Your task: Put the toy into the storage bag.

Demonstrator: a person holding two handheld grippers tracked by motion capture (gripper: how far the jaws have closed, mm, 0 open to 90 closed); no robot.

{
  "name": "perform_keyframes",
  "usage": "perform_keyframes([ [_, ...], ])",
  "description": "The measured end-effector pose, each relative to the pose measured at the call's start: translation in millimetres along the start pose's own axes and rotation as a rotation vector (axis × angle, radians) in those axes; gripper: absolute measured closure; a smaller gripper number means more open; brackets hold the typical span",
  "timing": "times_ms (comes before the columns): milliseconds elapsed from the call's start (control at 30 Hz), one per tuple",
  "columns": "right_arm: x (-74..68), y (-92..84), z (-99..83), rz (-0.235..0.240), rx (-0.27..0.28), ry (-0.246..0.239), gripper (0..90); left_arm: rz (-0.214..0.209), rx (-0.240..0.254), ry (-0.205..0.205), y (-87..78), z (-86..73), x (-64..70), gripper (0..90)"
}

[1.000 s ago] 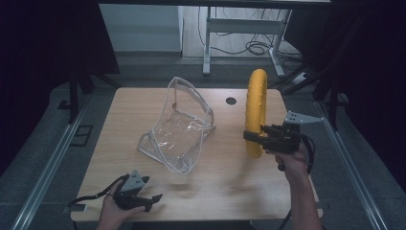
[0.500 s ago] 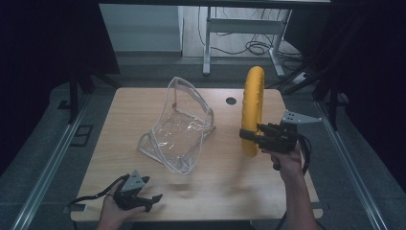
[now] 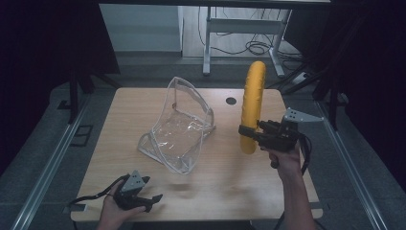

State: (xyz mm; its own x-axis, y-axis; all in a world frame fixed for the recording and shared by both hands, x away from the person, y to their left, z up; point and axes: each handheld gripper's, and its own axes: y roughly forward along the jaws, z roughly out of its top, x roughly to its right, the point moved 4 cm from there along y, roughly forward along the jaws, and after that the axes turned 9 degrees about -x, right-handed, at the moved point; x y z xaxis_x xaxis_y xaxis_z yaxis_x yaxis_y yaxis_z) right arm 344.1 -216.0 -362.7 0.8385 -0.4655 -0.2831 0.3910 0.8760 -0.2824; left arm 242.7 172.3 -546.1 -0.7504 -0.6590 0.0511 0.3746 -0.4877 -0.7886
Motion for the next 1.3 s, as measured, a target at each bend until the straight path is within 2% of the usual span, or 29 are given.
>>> perform_keyframes([
  [667, -10.6, 13.5, 17.0, 0.016, 0.069, 0.005, 50.9, 0.003, -0.006, 0.004, 0.9, -0.3, -0.3, 19.5],
  [1300, -29.9, 27.0, 44.3, 0.043, 0.133, -0.026, 50.8, 0.003, -0.004, 0.005, 1.0, -0.1, -0.6, 19.6],
])
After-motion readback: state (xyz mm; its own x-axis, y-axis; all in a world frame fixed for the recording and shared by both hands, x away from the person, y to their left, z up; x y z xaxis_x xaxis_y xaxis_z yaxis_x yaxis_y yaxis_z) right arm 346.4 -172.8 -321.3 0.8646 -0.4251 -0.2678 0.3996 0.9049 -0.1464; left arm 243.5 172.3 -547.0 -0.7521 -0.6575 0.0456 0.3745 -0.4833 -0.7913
